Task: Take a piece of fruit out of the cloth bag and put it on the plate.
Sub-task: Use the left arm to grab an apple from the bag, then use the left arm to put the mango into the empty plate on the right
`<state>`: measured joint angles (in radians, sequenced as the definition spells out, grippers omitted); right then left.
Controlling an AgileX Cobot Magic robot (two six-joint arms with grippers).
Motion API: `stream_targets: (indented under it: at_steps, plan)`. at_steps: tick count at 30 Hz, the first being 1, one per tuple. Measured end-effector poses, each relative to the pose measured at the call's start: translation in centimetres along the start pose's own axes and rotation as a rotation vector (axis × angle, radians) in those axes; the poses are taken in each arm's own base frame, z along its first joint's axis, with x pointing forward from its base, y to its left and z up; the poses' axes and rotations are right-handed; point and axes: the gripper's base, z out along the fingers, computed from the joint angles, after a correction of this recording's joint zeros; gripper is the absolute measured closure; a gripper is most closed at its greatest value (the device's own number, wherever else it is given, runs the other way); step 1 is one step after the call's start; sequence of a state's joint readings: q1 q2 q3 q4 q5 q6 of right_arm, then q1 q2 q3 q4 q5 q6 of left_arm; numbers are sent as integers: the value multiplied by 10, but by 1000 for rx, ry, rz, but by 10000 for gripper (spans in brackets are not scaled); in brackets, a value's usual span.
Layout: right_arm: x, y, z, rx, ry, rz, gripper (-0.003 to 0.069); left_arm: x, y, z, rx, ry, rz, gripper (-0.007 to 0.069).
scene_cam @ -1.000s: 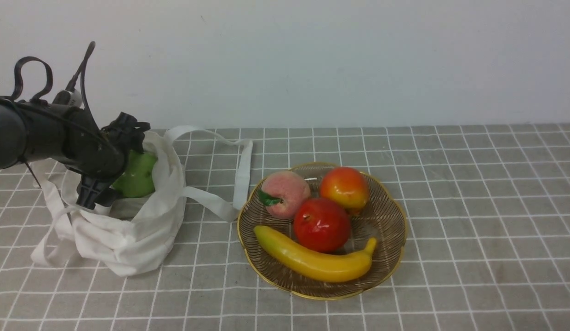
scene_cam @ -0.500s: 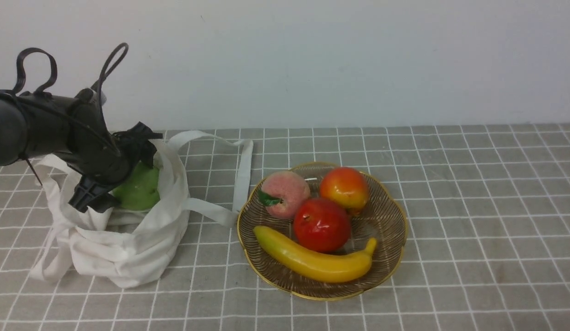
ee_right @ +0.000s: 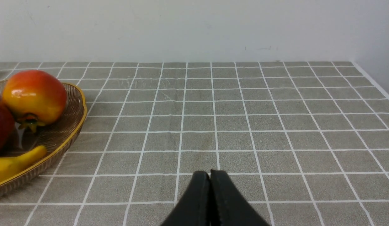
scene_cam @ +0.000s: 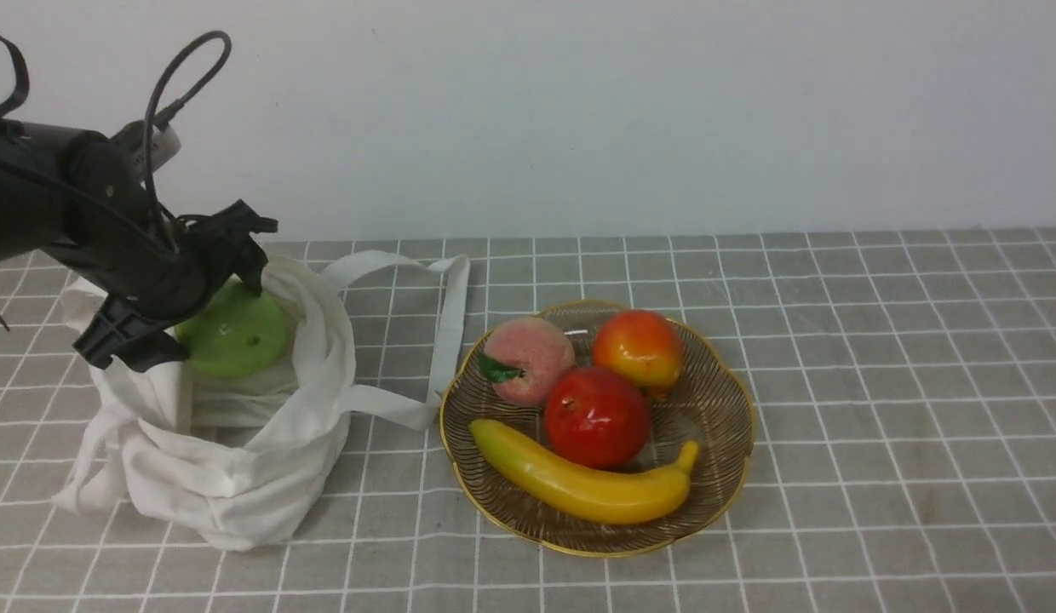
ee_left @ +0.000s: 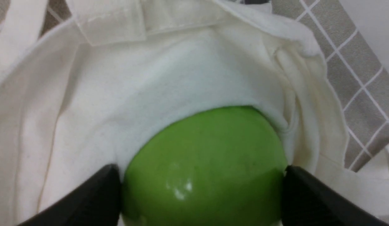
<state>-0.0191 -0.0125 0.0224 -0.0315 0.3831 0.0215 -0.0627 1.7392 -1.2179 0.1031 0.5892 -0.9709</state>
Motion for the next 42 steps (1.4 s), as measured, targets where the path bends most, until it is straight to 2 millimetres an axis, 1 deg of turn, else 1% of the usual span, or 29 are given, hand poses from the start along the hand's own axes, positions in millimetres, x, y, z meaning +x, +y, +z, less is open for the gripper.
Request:
stream_targets:
  at_steps: [2,3,4,5,8,11,14,16,20,24,26,29,30,31,32,34,37,39,42]
  plan:
    - [0,0,0,0,0,0,676,-2,-2,-17,25,-19,16,24]
    - [0,0,0,0,0,0,676,-3,-2,-19,29,-23,19,24]
    - [0,0,0,0,0,0,676,-4,-3,-31,52,-41,37,24]
    - [0,0,0,0,0,0,676,-5,-4,-38,64,-52,50,25]
    - [0,0,0,0,0,0,676,-6,-5,-51,80,-68,99,35]
    - [0,0,0,0,0,0,676,-4,-3,-55,65,-53,161,35]
    - [0,0,0,0,0,0,676,0,-2,-54,50,-18,172,35]
    - [0,0,0,0,0,0,676,5,-6,-54,84,20,189,35]
    - [0,0,0,0,0,0,676,21,-25,-57,212,58,288,35]
    - [0,0,0,0,0,0,676,46,-50,-63,363,76,420,35]
    - [0,0,0,0,0,0,676,56,-60,-65,424,75,460,35]
    - [0,0,0,0,0,0,676,80,-79,-67,525,85,513,35]
    - [0,0,0,0,0,0,676,85,-82,-67,538,92,522,35]
    - [0,0,0,0,0,0,676,102,-91,-63,572,121,544,35]
    - [0,0,0,0,0,0,676,104,-92,-61,574,129,545,35]
    - [0,0,0,0,0,0,676,119,-97,-54,581,171,556,35]
    - [0,0,0,0,0,0,676,137,-100,-44,578,244,533,35]
    - [0,0,0,0,0,0,676,145,-103,-44,589,277,508,35]
    - [0,0,0,0,0,0,676,160,-109,-49,629,311,508,35]
